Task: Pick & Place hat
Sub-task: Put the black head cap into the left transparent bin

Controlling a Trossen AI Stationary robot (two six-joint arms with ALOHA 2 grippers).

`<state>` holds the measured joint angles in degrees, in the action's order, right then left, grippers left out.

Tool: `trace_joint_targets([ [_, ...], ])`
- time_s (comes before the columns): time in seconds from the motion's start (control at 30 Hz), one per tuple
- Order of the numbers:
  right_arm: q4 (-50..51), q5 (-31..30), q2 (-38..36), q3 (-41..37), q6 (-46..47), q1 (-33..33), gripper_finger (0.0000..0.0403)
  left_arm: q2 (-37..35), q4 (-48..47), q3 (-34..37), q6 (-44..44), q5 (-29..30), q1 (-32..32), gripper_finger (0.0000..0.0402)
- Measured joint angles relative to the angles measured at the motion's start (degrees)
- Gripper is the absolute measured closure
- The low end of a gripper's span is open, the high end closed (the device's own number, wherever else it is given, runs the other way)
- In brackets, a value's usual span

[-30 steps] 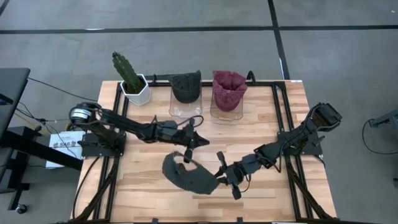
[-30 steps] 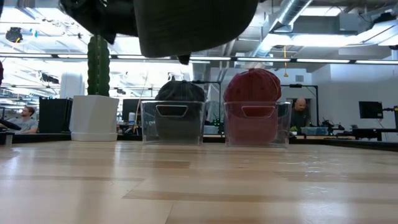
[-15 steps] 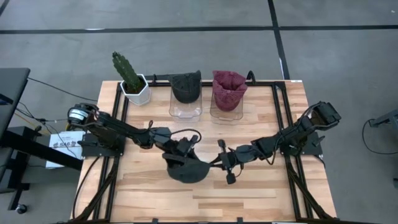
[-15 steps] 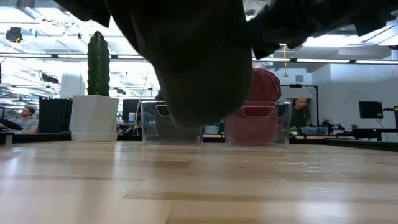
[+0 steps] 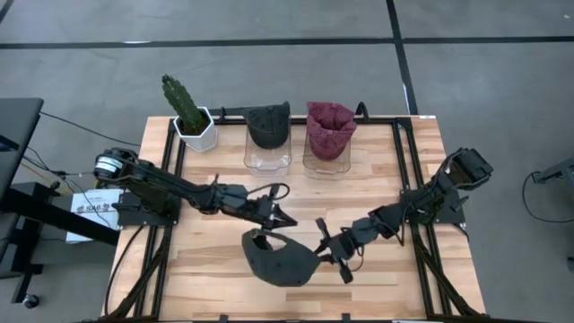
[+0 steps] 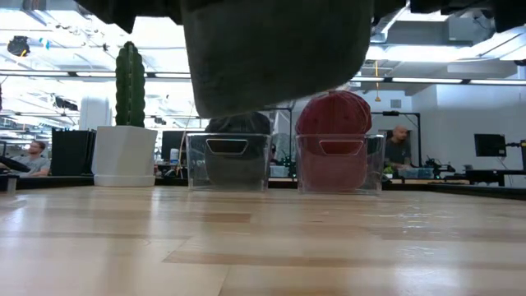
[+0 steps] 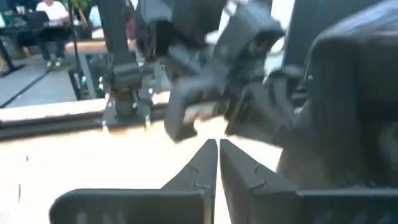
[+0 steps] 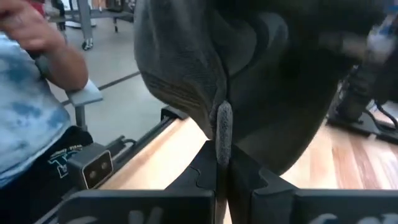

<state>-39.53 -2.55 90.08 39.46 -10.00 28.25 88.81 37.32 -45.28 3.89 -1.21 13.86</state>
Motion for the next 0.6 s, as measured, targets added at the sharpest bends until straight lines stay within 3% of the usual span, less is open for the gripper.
trace_joint_targets([
  [0.3, -2.9, -1.2, 0.0, -0.1, -3.1, 3.6, 0.0402, 4.8, -0.6, -0.1, 0.5, 12.1, 0.0, 0.0385],
  [0.6, -2.9, -1.0, -0.1, 0.2, -3.6, 4.6, 0.0402, 2.4, -3.8, 0.1, 9.7, 39.7, 0.0, 0.0385],
])
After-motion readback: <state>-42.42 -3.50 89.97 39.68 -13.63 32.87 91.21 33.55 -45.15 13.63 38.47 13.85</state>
